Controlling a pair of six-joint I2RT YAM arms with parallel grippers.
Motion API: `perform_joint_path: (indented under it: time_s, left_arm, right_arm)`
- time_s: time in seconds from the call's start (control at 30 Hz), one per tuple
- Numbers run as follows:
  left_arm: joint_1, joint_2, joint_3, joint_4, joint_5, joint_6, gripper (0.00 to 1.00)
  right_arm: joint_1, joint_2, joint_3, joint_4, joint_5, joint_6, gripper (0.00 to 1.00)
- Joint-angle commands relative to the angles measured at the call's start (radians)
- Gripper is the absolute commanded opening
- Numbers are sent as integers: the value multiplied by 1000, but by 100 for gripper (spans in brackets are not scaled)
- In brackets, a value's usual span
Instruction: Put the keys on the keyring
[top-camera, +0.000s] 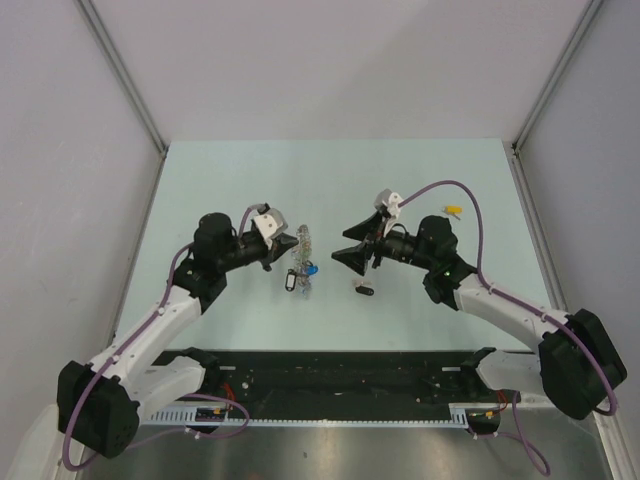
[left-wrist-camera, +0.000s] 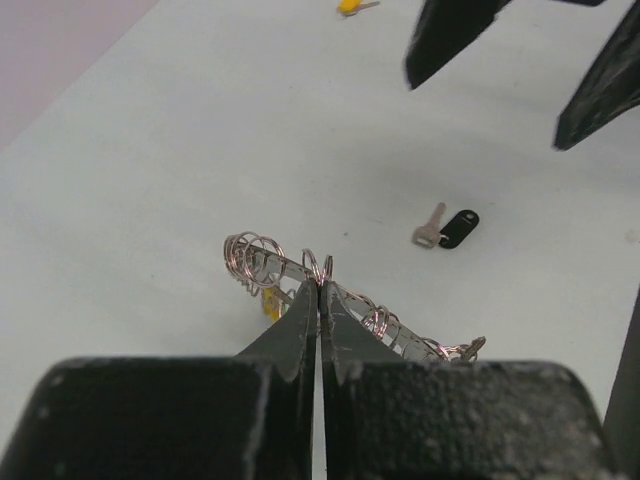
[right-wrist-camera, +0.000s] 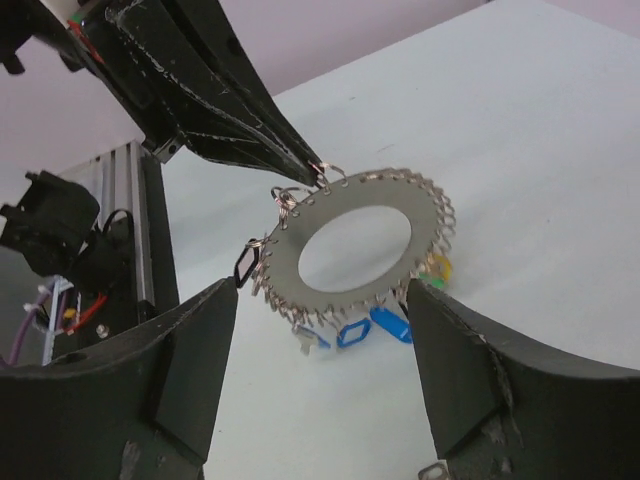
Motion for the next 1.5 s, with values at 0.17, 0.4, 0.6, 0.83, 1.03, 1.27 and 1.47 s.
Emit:
perform_joint_path:
  time_s: [0.17, 0.4, 0.6, 0.83, 1.03, 1.27, 1.47]
  left_arm:
    - [2, -88, -27, 128, 194, 40, 0]
    - [2, -105, -43, 196, 255, -23, 0]
    - [2, -104, -54, 249, 277, -86, 0]
    - [2, -105, -62, 288, 280, -119, 1]
    - [2, -104, -62, 285, 263, -127, 0]
    - [2, -104, -63, 289, 253, -138, 0]
    - [2, -104, -66, 304, 260, -155, 0]
  right_arm:
    - [72, 125, 136, 97, -134, -126, 62]
    - [101, 156, 174, 111, -145, -166, 52]
    - [107, 194, 191, 143, -137, -170, 45]
    - [115, 206, 202, 141, -145, -167, 36]
    - [119, 141, 199, 31, -114, -198, 46]
    - [131, 70, 151, 25, -44, -203, 45]
    - [144, 88, 137, 74, -48, -184, 31]
